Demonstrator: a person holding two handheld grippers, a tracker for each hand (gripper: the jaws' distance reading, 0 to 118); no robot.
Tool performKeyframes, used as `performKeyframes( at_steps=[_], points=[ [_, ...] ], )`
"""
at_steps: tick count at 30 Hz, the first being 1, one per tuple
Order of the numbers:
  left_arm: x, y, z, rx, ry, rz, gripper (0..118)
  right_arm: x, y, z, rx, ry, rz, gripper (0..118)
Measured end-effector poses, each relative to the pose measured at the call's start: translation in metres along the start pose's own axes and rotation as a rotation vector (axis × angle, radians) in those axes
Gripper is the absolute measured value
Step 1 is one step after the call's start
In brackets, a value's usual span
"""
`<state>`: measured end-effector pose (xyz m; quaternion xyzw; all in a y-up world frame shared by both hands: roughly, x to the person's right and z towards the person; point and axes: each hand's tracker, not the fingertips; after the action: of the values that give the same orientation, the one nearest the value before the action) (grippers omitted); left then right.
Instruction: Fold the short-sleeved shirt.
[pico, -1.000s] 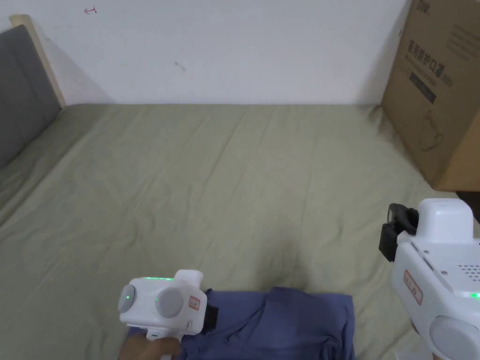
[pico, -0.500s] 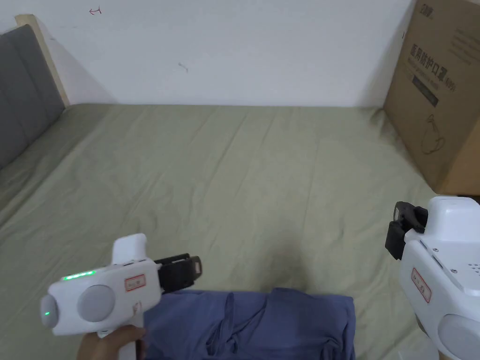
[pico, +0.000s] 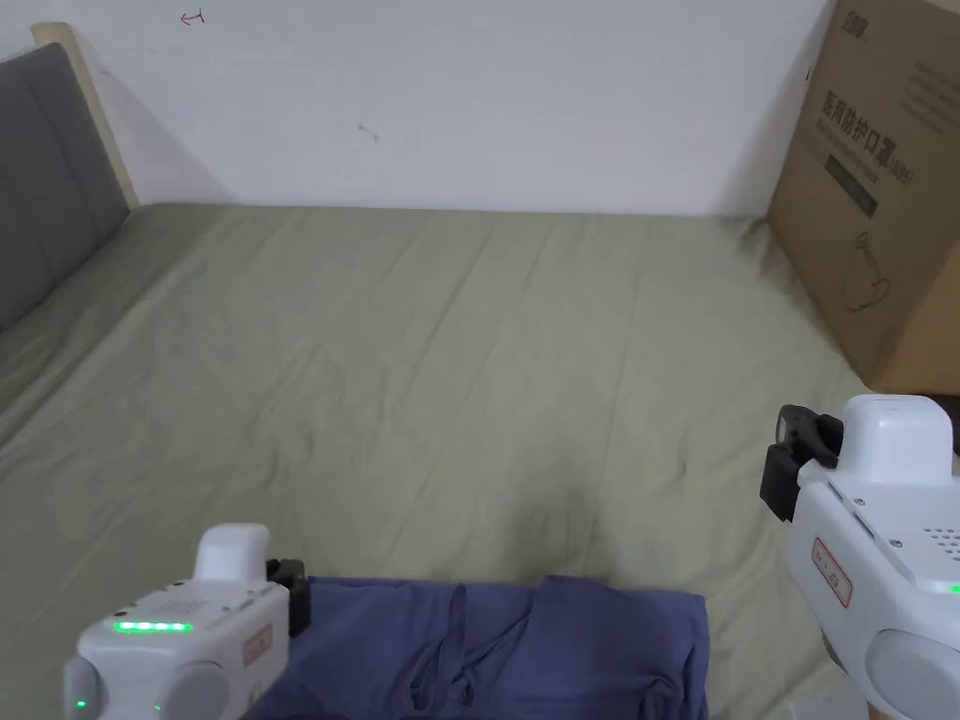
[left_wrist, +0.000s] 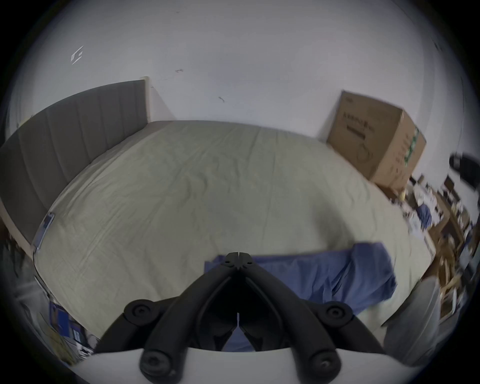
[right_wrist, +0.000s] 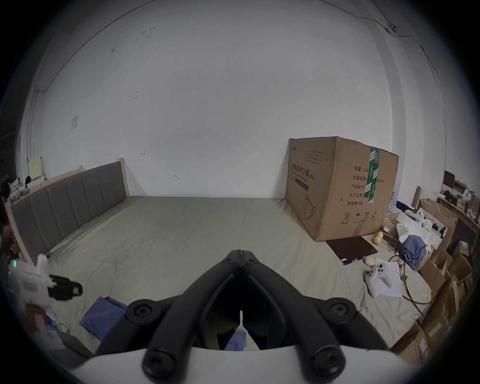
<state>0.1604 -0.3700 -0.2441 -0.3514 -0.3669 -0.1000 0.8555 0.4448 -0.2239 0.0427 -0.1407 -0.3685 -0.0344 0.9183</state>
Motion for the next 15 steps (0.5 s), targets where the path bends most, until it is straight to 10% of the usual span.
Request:
performKeyframes(
  at_steps=[15],
  points=[
    [0.112,-0.064,-0.083,-0.213,-0.135,-0.154,0,0.017,-0.012,-0.001,-0.037,-0.036,-0.016,0]
  ],
)
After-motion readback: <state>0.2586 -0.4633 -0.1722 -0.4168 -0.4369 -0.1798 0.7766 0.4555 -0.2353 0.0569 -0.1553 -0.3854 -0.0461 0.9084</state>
